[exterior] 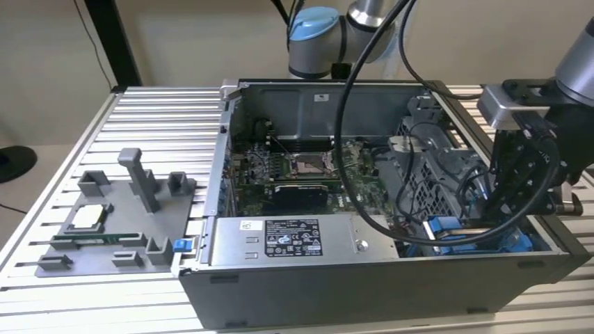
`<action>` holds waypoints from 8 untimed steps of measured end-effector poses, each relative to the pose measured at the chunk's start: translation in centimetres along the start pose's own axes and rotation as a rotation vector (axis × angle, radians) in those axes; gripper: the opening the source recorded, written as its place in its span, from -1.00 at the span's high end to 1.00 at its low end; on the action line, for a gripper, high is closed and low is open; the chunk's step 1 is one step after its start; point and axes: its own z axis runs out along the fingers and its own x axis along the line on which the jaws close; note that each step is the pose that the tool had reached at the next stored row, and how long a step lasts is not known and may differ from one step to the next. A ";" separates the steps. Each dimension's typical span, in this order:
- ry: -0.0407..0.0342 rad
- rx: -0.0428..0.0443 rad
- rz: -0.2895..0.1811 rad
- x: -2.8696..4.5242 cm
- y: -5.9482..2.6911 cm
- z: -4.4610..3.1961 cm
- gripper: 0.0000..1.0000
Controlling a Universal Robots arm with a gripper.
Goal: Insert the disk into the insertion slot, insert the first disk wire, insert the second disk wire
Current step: 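Insert the first disk wire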
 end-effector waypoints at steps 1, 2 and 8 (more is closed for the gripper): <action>0.0000 -0.0006 0.005 0.00 0.00 0.08 1.00; 0.0003 -0.0013 0.009 0.00 0.00 0.14 1.00; -0.0001 -0.0029 0.015 0.01 -0.11 0.26 1.00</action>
